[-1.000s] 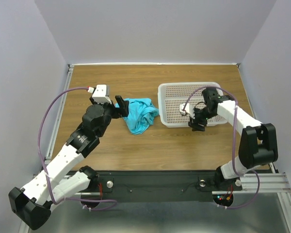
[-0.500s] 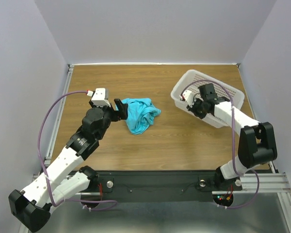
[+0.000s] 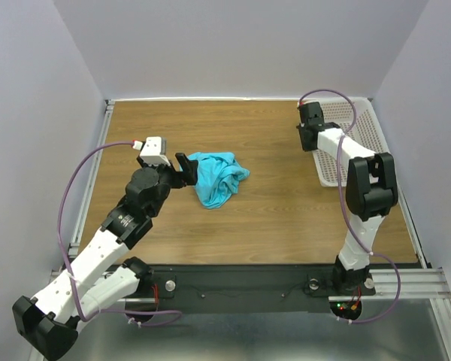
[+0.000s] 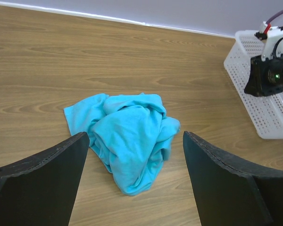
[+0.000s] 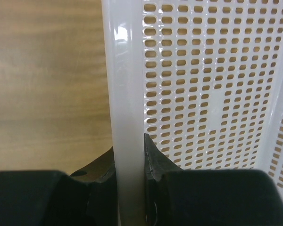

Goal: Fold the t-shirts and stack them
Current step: Flatten the tshirt out

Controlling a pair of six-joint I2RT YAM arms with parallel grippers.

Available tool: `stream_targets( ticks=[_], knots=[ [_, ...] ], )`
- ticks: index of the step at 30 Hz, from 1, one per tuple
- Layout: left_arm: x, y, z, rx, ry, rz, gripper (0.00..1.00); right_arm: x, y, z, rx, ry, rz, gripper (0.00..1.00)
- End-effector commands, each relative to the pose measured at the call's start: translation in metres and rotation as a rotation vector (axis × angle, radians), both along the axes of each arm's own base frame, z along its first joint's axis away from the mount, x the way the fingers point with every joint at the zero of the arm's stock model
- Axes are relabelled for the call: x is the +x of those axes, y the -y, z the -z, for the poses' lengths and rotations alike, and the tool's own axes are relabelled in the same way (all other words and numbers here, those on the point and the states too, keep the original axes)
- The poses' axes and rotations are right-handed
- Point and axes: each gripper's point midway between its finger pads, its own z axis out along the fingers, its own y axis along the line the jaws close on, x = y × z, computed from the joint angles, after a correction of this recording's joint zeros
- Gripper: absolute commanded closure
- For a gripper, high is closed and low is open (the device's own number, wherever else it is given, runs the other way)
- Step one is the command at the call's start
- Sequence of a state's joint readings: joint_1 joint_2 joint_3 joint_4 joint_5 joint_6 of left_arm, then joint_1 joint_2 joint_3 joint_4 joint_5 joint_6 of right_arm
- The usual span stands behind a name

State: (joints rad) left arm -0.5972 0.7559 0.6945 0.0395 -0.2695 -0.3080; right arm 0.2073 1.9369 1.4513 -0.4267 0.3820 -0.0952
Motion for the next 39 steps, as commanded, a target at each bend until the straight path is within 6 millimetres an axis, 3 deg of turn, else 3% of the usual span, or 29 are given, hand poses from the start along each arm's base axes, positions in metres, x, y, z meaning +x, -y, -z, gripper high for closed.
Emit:
stream_targets(
  ticks=[1, 3, 5, 12, 23, 29, 33, 39],
  knots=[
    [-0.001, -0.004, -0.012, -0.035, 0.038, -0.014, 0.08, 0.051, 0.016, -0.035, 0.076, 0.227, 0.205, 0.99],
    [-0.002, -0.005, -0.012, -0.034, 0.037, -0.016, 0.08, 0.059, 0.029, -0.026, 0.082, 0.213, 0.227, 1.00],
    [-0.002, -0.004, -0.011, -0.030, 0.033, -0.013, 0.08, 0.069, 0.043, -0.030, 0.095, 0.223, 0.235, 1.00],
    [0.001, -0.002, -0.010, -0.028, 0.024, -0.013, 0.08, 0.088, 0.066, -0.021, 0.076, 0.198, 0.193, 0.94],
    [0.003, 0.003, -0.009, -0.033, 0.018, 0.000, 0.08, 0.101, 0.068, 0.006, 0.062, 0.128, 0.085, 0.75],
    [0.002, 0.001, -0.007, -0.033, 0.018, -0.003, 0.08, 0.101, 0.076, 0.009, 0.037, 0.122, 0.096, 0.55],
    [0.001, 0.000, -0.007, -0.034, 0.018, -0.005, 0.08, 0.103, 0.072, -0.016, 0.052, 0.166, 0.075, 0.37],
    [0.002, 0.004, 0.000, -0.029, 0.002, 0.008, 0.08, 0.102, 0.059, -0.099, 0.114, 0.316, 0.019, 0.15]
  ],
)
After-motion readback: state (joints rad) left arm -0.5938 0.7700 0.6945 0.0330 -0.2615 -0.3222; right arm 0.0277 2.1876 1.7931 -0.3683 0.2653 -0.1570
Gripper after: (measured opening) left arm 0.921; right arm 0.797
